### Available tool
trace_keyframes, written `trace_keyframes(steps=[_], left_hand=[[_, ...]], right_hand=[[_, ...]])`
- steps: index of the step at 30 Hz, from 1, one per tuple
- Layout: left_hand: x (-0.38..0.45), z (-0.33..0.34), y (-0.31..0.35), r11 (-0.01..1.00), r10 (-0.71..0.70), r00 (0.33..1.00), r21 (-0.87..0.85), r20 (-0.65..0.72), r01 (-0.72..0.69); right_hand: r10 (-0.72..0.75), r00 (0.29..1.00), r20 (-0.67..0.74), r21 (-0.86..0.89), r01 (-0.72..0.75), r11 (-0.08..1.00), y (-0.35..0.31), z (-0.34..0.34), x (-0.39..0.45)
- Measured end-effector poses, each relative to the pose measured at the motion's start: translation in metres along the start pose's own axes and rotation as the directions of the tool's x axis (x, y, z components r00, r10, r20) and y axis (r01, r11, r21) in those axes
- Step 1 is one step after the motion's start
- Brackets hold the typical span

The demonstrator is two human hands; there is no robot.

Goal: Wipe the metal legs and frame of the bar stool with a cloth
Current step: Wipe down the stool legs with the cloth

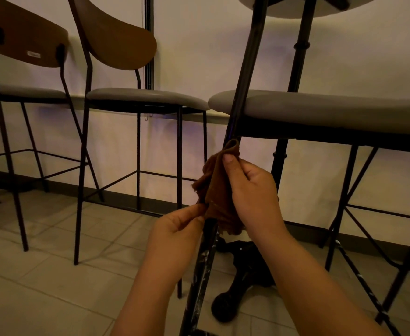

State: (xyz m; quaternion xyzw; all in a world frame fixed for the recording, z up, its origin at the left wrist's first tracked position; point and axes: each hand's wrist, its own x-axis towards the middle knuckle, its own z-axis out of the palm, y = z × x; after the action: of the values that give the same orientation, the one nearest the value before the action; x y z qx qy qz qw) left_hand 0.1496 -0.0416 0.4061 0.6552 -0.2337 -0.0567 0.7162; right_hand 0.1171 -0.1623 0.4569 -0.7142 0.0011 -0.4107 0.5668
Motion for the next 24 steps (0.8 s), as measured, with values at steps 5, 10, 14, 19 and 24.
trace_keyframes(steps=[5, 10, 14, 19, 24], left_hand=[[0.002, -0.003, 0.003, 0.999, -0.032, 0.999, 0.041, -0.005, 0.032], [0.009, -0.009, 0.007, 0.985, 0.013, 0.995, 0.17, -0.099, 0.004], [0.019, -0.009, 0.023, 0.969, 0.145, 0.984, 0.218, -0.108, -0.119], [0.029, -0.005, 0.047, 0.952, 0.248, 0.966, 0.202, -0.074, -0.229], [0.031, -0.002, 0.061, 0.93, 0.331, 0.943, 0.165, 0.002, -0.327]], right_hand=[[-0.051, 0.997, 0.056, -0.031, 0.053, 0.998, 0.003, -0.004, 0.0], [-0.018, 0.992, 0.123, -0.016, 0.02, 1.0, 0.006, -0.008, -0.003], [0.044, 0.997, 0.064, 0.008, -0.045, 0.999, -0.001, -0.005, 0.002], [-0.002, 1.0, -0.004, 0.007, 0.002, 1.0, -0.011, 0.001, 0.012], [-0.028, 0.999, 0.017, -0.027, 0.028, 0.999, 0.0, 0.003, -0.004]])
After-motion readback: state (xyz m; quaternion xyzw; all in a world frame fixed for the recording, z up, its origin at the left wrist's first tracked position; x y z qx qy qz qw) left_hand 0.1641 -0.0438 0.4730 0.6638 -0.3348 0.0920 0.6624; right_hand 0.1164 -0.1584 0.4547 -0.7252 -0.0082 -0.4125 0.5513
